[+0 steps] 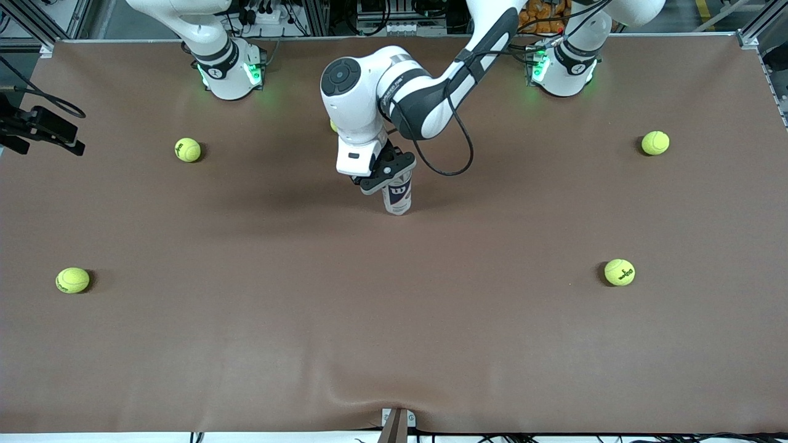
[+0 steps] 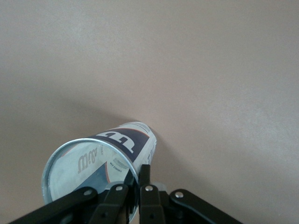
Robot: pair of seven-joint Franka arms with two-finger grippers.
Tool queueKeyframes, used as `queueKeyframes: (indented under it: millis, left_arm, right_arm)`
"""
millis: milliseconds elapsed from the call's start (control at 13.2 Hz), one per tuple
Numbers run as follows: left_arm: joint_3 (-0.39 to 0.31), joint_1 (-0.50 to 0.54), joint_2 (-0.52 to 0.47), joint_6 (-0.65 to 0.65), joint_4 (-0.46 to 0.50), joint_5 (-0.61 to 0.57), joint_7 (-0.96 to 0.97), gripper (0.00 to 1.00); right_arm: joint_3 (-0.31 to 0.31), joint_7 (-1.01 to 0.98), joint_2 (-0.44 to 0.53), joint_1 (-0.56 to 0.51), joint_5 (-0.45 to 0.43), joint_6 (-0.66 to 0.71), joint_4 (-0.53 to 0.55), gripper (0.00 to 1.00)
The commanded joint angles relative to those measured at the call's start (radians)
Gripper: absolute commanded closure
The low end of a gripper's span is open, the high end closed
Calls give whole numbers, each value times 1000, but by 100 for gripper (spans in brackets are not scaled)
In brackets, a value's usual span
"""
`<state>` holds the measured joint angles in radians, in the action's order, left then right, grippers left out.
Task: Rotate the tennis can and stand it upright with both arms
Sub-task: 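Lower the upright can onto the table with the left gripper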
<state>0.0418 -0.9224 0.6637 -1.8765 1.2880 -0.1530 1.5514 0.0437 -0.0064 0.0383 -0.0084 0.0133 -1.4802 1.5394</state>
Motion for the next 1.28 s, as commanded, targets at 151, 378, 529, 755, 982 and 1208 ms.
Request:
queueKeyframes:
  millis: [151,378,529,755,982,1208]
  left_arm:
    - [-2,-7,19,-4,-26,-16,25,70]
    - [-2,-7,19,-4,-26,-16,27,53]
    - [-2,-7,19,-4,-26,-14,27,48]
    - [0,-7,10,-3,-26,-7,58,36]
    - [0,-7,-10,10,-26,3,56,34]
    - [0,4,-42,40,-27,3,36,29]
  right_arm:
    - [1,0,23,4,-4,3,16,0]
    - [1,0,23,4,-4,3,18,0]
    - [1,0,23,4,-4,3,16,0]
    - [2,2,20,4,-4,0,18,0]
    - [2,2,18,4,-4,-6,18,0]
    - [5,2,20,4,-4,1,15,0]
